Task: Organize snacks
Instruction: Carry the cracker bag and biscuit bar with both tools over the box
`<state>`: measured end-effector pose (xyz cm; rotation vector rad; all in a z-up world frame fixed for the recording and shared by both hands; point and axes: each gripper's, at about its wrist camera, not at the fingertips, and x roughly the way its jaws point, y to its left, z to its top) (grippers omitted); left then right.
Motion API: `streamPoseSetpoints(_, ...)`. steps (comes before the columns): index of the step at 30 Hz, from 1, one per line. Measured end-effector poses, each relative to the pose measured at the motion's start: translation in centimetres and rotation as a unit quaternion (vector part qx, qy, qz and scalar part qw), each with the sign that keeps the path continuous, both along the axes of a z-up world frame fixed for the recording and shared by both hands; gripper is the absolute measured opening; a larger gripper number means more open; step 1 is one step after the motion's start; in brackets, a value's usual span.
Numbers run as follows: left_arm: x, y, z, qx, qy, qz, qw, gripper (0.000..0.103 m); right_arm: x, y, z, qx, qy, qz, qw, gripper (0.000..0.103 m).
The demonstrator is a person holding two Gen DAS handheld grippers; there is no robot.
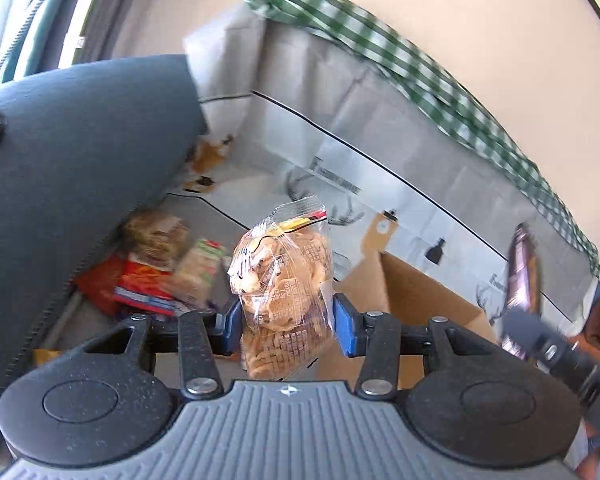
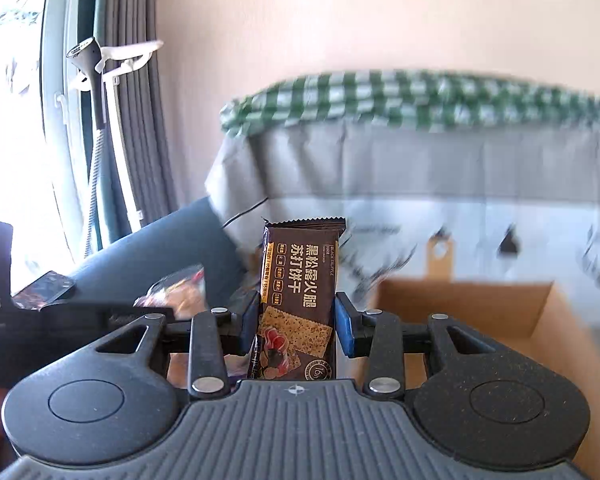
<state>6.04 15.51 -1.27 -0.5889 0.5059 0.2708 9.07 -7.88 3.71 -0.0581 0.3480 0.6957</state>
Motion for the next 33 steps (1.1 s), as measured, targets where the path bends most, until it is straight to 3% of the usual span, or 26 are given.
streamPoseSetpoints(3, 1.1, -1.6, -0.2, 0.001, 0.001, -0.018, 0.9998, 0.051, 2.1, -2.9, 0.1, -0.013, -0.018, -0.024, 0.999, 0.041)
streamPoseSetpoints(8, 3.2, -4.2, -0.8, 0.006, -0.010, -0.053, 0.9985, 0.051, 5.5, -7.3, -2.2, -0.015, 0.036, -0.093, 0.995, 0.041)
streamPoseSetpoints(11, 4.6, -6.1, -0.7, 0.015, -0.024, -0.078, 0.9965, 0.051, 5.2, -8.9, -2.7, -0.015, 0.025, -0.108, 0.994, 0.041)
streamPoseSetpoints(20, 7.1, -12.3, -0.5, 0.068, -0.069, -0.180, 0.9789, 0.051, 6.6, -12.5, -4.1, -0.038, 0.038, -0.153, 0.987, 0.041)
streamPoseSetpoints(25, 8.4, -14.4, -0.9, 0.083, -0.064, -0.215, 0.9710, 0.051, 7.1, -14.3, -4.6, -0.049, 0.042, -0.171, 0.983, 0.041)
streamPoseSetpoints(33, 10.6, -15.8, -1.8, 0.092, -0.038, -0.240, 0.9656, 0.051, 7.4, -14.5, -4.9, -0.054, 0.050, -0.186, 0.980, 0.041)
